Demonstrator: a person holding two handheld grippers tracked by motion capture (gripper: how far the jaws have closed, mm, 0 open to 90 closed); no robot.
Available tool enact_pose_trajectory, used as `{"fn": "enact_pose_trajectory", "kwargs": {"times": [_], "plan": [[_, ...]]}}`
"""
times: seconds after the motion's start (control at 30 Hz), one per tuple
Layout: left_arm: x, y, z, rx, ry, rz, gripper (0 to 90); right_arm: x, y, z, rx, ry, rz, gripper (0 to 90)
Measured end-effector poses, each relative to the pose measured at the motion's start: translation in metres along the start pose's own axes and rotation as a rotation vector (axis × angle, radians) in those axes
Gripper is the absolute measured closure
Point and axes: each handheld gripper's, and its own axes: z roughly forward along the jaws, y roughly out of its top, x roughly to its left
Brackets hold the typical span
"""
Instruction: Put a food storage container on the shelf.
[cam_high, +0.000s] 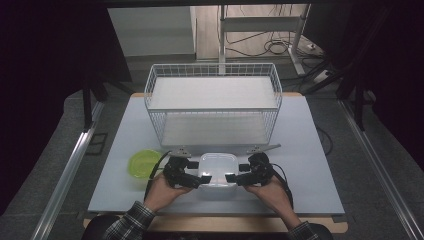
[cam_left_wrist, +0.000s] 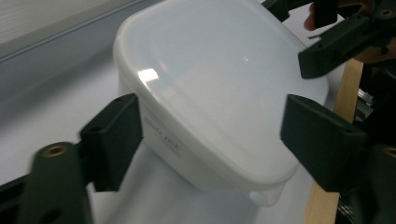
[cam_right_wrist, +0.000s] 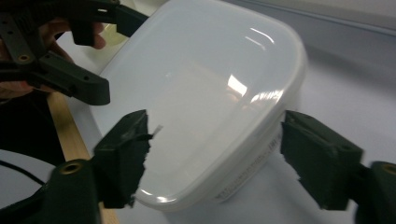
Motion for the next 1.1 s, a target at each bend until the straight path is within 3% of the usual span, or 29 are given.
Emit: {"fn": "enact_pose_trajectory", "kwargs": {"times": [0.1,0.27,0.47,0.8,1.1], "plan": [[-0.003,-0.001,-0.003,0.004,0.015,-0.018,28.7,0.005,-0.001,-0.006,-0.011,-0.034,0.003,35.8],[-0.011,-0.006,-0.01,0.0,0.033,-0.045,40.9,0.012,-0.008,-0.017,-0.036,-0.061,0.067,53.7],[-0.016,-0.007,-0.014,-0.002,0.064,-0.04,46.6,0.016,-0.01,-0.02,-0.041,-0.074,0.081,58.2],[-0.015,-0.01,-0.019,-0.082,0.088,-0.062,62.6,0.017,-0.012,-0.025,-0.08,-0.098,0.085,66.9],[-0.017,-0.012,-0.02,-0.118,0.128,-0.061,72.7,0.017,-0.013,-0.028,-0.128,-0.115,0.08,77.1]]}}
